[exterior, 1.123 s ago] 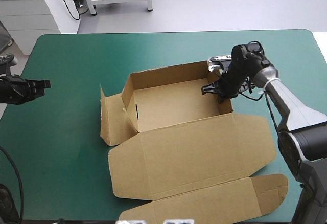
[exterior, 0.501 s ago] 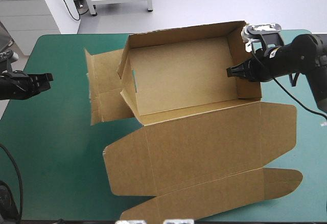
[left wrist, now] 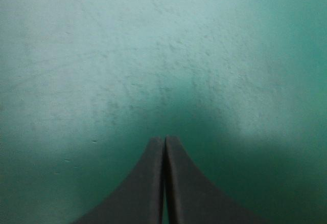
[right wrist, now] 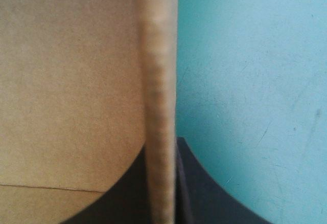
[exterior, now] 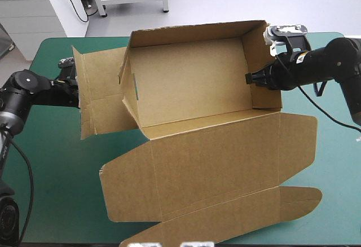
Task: Fold the box
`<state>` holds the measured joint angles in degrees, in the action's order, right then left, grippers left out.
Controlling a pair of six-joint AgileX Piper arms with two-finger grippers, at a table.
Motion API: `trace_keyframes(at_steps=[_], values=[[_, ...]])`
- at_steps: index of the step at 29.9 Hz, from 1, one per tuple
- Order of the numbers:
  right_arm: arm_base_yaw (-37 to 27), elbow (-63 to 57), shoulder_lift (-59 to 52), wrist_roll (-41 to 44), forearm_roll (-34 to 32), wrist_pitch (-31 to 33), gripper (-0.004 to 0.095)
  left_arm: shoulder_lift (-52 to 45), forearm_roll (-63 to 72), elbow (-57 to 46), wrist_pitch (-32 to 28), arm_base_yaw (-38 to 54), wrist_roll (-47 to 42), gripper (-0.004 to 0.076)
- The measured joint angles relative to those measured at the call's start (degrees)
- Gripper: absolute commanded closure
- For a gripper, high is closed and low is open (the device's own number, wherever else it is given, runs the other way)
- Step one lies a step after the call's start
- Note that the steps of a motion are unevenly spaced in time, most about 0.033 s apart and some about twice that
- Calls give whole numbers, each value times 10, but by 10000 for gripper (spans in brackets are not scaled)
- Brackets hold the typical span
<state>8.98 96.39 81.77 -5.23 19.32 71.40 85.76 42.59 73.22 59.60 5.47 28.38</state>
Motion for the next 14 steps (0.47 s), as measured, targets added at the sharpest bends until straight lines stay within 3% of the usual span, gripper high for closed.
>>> trace_keyframes(at_steps=[7, 14], values=[[0, 0, 13, 4, -15, -10, 927, -4, 57, -1, 35, -27, 2, 731], [0, 0, 25, 21, -85, -20, 927, -29, 151, -1, 49, -28, 9, 732]])
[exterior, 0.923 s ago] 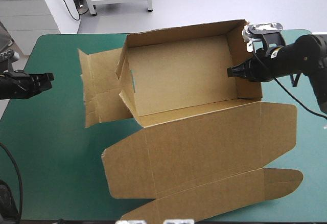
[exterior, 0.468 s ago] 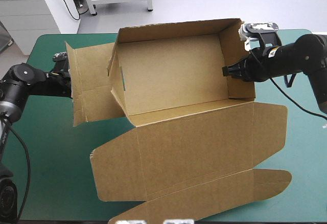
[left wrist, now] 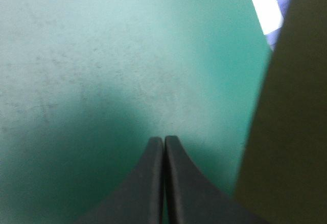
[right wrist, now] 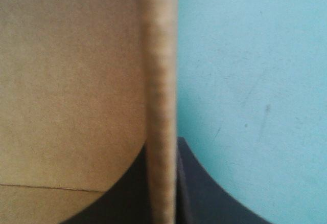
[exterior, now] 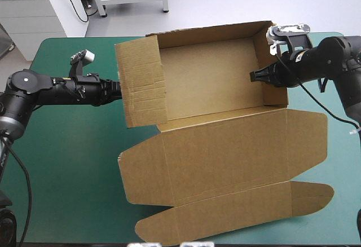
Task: Fold the box
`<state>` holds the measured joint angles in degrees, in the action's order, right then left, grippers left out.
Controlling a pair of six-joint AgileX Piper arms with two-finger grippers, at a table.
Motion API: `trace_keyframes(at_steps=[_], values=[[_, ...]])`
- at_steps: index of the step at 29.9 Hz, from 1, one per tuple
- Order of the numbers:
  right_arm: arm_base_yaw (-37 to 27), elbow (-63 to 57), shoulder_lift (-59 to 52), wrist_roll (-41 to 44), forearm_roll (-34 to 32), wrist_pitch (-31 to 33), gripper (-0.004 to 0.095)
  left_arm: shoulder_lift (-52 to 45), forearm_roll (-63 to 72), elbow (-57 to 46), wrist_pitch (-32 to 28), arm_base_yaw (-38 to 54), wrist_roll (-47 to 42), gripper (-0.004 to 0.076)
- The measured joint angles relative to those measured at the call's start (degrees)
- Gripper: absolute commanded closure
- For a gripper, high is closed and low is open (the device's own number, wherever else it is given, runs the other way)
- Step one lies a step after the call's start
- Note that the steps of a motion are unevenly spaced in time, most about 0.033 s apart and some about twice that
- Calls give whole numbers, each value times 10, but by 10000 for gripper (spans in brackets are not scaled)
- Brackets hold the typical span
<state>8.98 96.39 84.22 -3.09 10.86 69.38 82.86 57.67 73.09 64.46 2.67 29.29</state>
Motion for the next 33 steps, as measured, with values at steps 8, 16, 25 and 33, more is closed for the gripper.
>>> trace_keyframes(at_steps=[8, 16, 25, 33], values=[[0, 0, 13, 4, -14, -16, 927, -5, 82, 0, 46, 0, 8, 731], [0, 0, 34, 6, -22, -16, 927, -5, 112, 0, 50, 0, 32, 617], [0, 0, 36, 8, -29, -16, 926, -5, 129, 0, 50, -16, 64, 176], [0, 0, 36, 11, -35, -16, 926, -5, 137, 0, 50, -44, 69, 176]])
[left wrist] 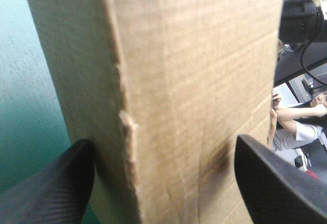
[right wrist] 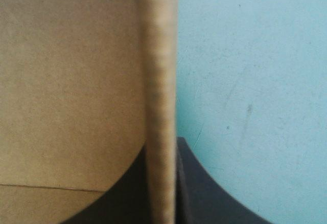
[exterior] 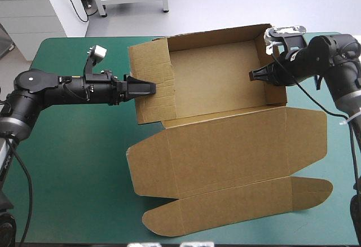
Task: Fold the box
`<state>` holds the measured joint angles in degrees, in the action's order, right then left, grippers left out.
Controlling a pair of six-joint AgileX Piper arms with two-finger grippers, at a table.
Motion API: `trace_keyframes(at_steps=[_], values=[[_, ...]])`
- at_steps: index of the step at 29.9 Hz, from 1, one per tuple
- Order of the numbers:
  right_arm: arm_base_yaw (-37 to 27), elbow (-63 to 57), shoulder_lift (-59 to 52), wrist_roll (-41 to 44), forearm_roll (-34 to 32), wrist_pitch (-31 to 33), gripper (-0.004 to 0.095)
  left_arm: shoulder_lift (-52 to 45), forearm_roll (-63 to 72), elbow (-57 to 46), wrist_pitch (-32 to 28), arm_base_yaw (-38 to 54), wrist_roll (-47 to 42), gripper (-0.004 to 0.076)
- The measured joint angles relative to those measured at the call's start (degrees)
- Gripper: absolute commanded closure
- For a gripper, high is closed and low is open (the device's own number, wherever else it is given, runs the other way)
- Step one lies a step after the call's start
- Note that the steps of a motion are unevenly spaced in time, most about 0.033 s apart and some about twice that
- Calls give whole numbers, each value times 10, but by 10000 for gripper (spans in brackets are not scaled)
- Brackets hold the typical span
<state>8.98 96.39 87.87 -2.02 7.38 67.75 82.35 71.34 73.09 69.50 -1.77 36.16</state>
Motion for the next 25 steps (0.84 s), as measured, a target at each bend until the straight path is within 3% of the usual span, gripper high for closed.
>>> trace_keyframes(at_steps=[7, 15, 25], values=[[0, 0, 0, 2, -4, -1, 921, 0, 5, 0, -1, -18, 6, 182], [10, 0, -2, 38, -35, -38, 921, 0, 13, 0, -20, -36, 33, 284], [123, 0, -14, 136, -215, -47, 921, 0, -31, 0, -153, -84, 23, 292]])
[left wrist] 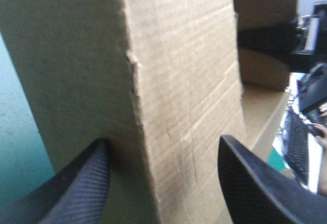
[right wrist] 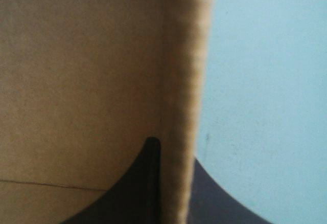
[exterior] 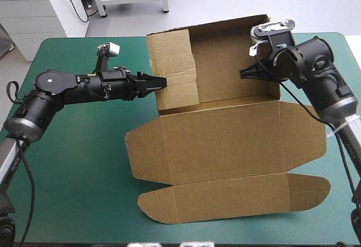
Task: Fold the box
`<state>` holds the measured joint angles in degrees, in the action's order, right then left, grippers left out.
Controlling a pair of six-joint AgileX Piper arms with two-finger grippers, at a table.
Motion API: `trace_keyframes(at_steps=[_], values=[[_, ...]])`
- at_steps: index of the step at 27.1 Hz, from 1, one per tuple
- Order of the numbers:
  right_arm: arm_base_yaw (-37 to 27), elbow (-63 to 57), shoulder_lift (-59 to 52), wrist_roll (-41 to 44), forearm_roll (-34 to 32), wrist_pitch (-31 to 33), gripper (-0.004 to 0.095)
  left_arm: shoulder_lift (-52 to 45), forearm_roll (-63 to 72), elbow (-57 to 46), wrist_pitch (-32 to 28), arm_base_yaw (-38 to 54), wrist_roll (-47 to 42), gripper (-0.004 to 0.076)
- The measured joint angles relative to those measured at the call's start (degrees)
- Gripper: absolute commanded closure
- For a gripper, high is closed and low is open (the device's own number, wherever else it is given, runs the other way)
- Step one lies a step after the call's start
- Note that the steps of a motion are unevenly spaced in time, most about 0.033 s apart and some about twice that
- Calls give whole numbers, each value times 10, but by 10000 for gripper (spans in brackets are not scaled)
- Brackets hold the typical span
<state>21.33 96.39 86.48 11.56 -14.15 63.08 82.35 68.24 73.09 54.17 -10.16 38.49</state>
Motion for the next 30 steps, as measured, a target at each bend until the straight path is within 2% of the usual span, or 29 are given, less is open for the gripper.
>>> trace_keyframes(at_steps=[5, 13, 24, 26, 28, 30], values=[[38, 0, 0, 31, -54, 3, 921, 0, -109, -1, -64, -37, -62, 292], [65, 0, -6, 49, -72, 4, 921, 0, -177, -1, -140, -58, -154, 297], [83, 0, -15, 81, -132, 35, 922, 0, -209, -4, -250, -127, -192, 400], [83, 0, -16, 85, -139, 38, 921, 0, -228, -4, -273, -141, -208, 439], [83, 0, -17, 90, -147, 44, 921, 1, -293, -6, -302, -168, -260, 505], [83, 0, -17, 91, -150, 51, 922, 1, -340, -7, -301, -177, -292, 708]])
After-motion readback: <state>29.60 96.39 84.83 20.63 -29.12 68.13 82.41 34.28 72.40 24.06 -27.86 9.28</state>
